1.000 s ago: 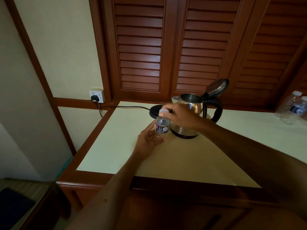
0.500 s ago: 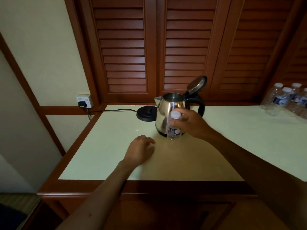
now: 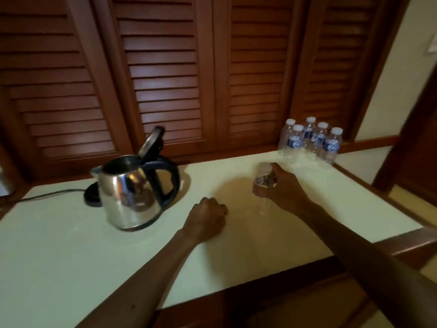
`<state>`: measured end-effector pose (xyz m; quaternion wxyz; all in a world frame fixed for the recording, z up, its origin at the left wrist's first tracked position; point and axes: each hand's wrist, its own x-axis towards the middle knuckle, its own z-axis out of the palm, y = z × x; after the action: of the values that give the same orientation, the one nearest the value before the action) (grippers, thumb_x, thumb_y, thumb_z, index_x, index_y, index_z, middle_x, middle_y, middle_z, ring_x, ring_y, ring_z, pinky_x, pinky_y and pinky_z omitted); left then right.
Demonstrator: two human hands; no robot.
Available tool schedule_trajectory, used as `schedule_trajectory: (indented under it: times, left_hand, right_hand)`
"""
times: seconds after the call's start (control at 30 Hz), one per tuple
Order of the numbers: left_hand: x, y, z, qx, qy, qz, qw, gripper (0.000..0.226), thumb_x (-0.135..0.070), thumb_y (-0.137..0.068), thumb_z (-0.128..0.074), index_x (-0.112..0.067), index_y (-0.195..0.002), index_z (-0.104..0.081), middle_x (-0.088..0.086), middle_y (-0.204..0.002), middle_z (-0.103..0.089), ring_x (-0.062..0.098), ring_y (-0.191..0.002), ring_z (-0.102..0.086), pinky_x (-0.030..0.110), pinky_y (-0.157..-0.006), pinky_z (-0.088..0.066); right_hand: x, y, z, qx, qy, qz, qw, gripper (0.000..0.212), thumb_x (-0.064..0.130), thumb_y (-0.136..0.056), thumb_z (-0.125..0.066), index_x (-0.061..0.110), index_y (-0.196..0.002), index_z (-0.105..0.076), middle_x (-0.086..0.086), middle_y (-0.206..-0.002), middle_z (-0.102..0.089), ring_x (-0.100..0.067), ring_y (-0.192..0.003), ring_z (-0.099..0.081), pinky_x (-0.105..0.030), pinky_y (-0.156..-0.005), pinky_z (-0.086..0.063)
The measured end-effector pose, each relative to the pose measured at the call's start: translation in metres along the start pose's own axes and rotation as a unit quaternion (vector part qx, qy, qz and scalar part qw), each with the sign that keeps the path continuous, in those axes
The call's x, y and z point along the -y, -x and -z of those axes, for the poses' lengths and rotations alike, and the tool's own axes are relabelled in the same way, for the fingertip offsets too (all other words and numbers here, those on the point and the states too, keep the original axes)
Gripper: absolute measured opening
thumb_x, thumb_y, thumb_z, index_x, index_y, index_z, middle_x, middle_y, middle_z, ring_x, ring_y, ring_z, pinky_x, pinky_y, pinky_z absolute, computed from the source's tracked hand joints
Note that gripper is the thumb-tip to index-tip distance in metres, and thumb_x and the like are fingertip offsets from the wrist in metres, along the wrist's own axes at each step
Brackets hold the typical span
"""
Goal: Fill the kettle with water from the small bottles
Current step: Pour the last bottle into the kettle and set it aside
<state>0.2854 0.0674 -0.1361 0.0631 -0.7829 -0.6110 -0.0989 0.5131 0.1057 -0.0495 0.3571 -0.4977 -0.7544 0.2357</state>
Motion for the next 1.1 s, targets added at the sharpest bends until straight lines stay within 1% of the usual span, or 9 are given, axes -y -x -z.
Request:
schedule_trajectory:
  times: [0.1, 0.23, 0.37, 0.43, 0.57, 0.7, 0.83, 1.03, 1.1]
  left_hand:
    - [-0.031, -0.053, -0.01, 0.007, 0.015, 0.033, 0.999, 0.036, -0.024, -0.093, -0.039, -0.03, -0.117, -0.065, 0.002, -0.115, -0.06, 0.026, -0.109, -0.053, 0.036, -0.087, -0.047]
    - [-0.057, -0.114, -0.025, -0.001, 0.042, 0.077, 0.996, 0.03, -0.031, -0.092, -0.045, -0.033, -0.116, -0.061, 0.0, -0.124, -0.058, 0.025, -0.116, -0.05, 0.037, -0.089, -0.044]
    - [-0.071, -0.161, -0.037, -0.004, 0.047, 0.128, 0.991, 0.032, -0.034, -0.09, -0.044, -0.031, -0.117, -0.062, 0.003, -0.126, -0.058, 0.026, -0.115, -0.051, 0.04, -0.091, -0.045]
    - [-0.074, -0.172, -0.044, -0.022, 0.031, 0.141, 0.989, 0.038, -0.039, -0.089, -0.039, -0.03, -0.118, -0.062, 0.003, -0.123, -0.06, 0.026, -0.112, -0.051, 0.04, -0.088, -0.045]
    - [-0.074, -0.175, -0.051, -0.043, 0.019, 0.151, 0.987, 0.05, -0.045, -0.089, -0.03, -0.03, -0.127, -0.058, 0.003, -0.126, -0.057, 0.024, -0.116, -0.048, 0.042, -0.094, -0.042]
    - [-0.076, -0.175, -0.048, -0.043, 0.04, 0.158, 0.986, 0.051, -0.046, -0.087, -0.031, -0.03, -0.128, -0.057, 0.002, -0.128, -0.054, 0.024, -0.119, -0.045, 0.043, -0.097, -0.039]
    - [-0.078, -0.174, -0.049, -0.047, 0.047, 0.163, 0.984, 0.051, -0.046, -0.087, -0.033, -0.029, -0.128, -0.058, 0.003, -0.128, -0.054, 0.025, -0.12, -0.045, 0.044, -0.098, -0.038]
    - [-0.078, -0.171, -0.047, -0.056, 0.056, 0.16, 0.984, 0.061, -0.05, -0.083, -0.022, -0.027, -0.125, -0.061, 0.003, -0.125, -0.057, 0.025, -0.117, -0.048, 0.043, -0.095, -0.04]
    - [-0.079, -0.17, -0.045, -0.055, 0.061, 0.158, 0.984, 0.059, -0.046, -0.086, -0.024, -0.025, -0.125, -0.062, 0.003, -0.124, -0.06, 0.025, -0.116, -0.05, 0.042, -0.093, -0.042]
  right_hand:
    - [-0.049, -0.022, 0.038, -0.044, -0.003, -0.027, 0.999, 0.062, 0.026, -0.077, -0.079, 0.014, -0.13, -0.048, 0.004, -0.11, -0.059, -0.011, -0.092, -0.055, -0.021, -0.077, -0.043]
    - [-0.112, -0.057, 0.073, -0.081, -0.034, -0.05, 0.995, 0.055, 0.022, -0.077, -0.079, 0.014, -0.124, -0.053, 0.006, -0.104, -0.062, -0.011, -0.088, -0.06, -0.021, -0.074, -0.048]
    - [-0.162, -0.094, 0.093, -0.117, -0.06, -0.049, 0.99, 0.048, 0.017, -0.074, -0.081, 0.019, -0.115, -0.057, 0.011, -0.1, -0.065, -0.01, -0.09, -0.064, -0.041, -0.08, -0.057]
    - [-0.177, -0.109, 0.096, -0.126, -0.067, -0.055, 0.988, 0.046, 0.018, -0.074, -0.081, 0.018, -0.114, -0.057, 0.006, -0.104, -0.066, -0.01, -0.092, -0.063, -0.042, -0.083, -0.056]
    - [-0.191, -0.127, 0.089, -0.131, -0.091, -0.062, 0.985, 0.051, 0.019, -0.079, -0.077, 0.016, -0.124, -0.055, -0.002, -0.12, -0.064, -0.014, -0.103, -0.06, -0.034, -0.092, -0.051]
    - [-0.204, -0.136, 0.078, -0.115, -0.078, -0.094, 0.986, 0.056, 0.028, -0.08, -0.076, 0.015, -0.129, -0.053, -0.003, -0.127, -0.061, -0.02, -0.112, -0.057, -0.04, -0.097, -0.048]
    - [-0.215, -0.135, 0.072, -0.078, -0.056, -0.16, 0.982, 0.062, 0.041, -0.073, -0.075, 0.017, -0.126, -0.054, -0.001, -0.121, -0.064, -0.023, -0.109, -0.06, -0.041, -0.092, -0.052]
    - [-0.21, -0.121, 0.077, -0.102, -0.087, -0.2, 0.971, 0.07, 0.033, -0.077, -0.078, 0.009, -0.135, -0.046, -0.011, -0.134, -0.057, -0.027, -0.119, -0.055, -0.039, -0.1, -0.045]
    - [-0.206, -0.106, 0.075, -0.126, -0.129, -0.22, 0.959, 0.07, 0.029, -0.077, -0.079, 0.009, -0.136, -0.046, -0.013, -0.134, -0.056, -0.027, -0.118, -0.056, -0.039, -0.1, -0.046]
